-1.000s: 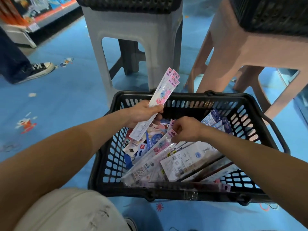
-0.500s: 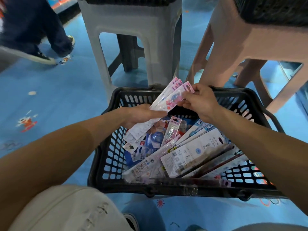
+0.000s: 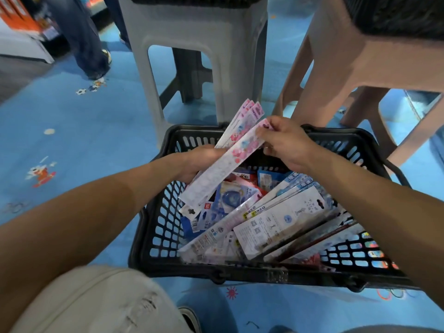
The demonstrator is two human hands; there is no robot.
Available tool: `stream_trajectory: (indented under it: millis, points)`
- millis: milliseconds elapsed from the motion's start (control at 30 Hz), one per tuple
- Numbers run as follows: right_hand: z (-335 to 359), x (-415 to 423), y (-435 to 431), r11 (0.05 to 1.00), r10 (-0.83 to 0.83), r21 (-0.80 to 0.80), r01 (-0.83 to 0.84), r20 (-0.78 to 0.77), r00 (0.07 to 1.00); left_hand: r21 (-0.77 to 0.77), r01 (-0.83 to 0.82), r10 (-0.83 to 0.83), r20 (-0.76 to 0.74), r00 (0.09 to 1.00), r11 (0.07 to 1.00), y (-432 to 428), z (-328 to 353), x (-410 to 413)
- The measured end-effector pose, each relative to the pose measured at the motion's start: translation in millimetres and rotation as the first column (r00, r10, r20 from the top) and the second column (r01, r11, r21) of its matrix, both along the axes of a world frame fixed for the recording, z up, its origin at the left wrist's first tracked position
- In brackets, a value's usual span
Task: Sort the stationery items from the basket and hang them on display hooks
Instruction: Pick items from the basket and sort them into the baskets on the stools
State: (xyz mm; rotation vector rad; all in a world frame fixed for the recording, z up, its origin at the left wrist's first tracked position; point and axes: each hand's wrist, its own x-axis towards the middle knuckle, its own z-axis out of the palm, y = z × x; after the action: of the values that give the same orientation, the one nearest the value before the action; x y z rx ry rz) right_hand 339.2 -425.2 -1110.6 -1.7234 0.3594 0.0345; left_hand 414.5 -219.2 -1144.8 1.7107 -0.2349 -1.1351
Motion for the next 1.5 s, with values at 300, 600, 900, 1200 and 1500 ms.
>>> stream_trajectory:
  millis: [300,600,900,1200,1500]
  points:
    - [-26,-2,-4,0.941,-0.333,-0.05,0.335,0.047,0.942,0.076,0.155,-0.156,0.003,0.988,0.985,-4,14,-7]
    - [-45,-37,18,0.248,0.308,-0.735,-0.631,-0.558,0.771,0.058,0.032,-0.04,0.143,0.989,0.998,7,0,5]
    - [-33,-25,11,0.727,0.263,-0.608,-0.32,-0.183,0.947,0.112,0.049,-0.067,0.161,0.985,0.993,4,-6,4]
    - [-2,-11,2,0.967,-0.131,-0.204,0.15,0.104,0.986,0.12,0.076,-0.092,0.131,0.987,0.99,-2,0,-1]
    - [6,2,1,0.869,-0.486,0.062,0.492,-0.087,0.87,0.013,0.272,-0.271,0.118,0.955,0.962,-11,12,-13]
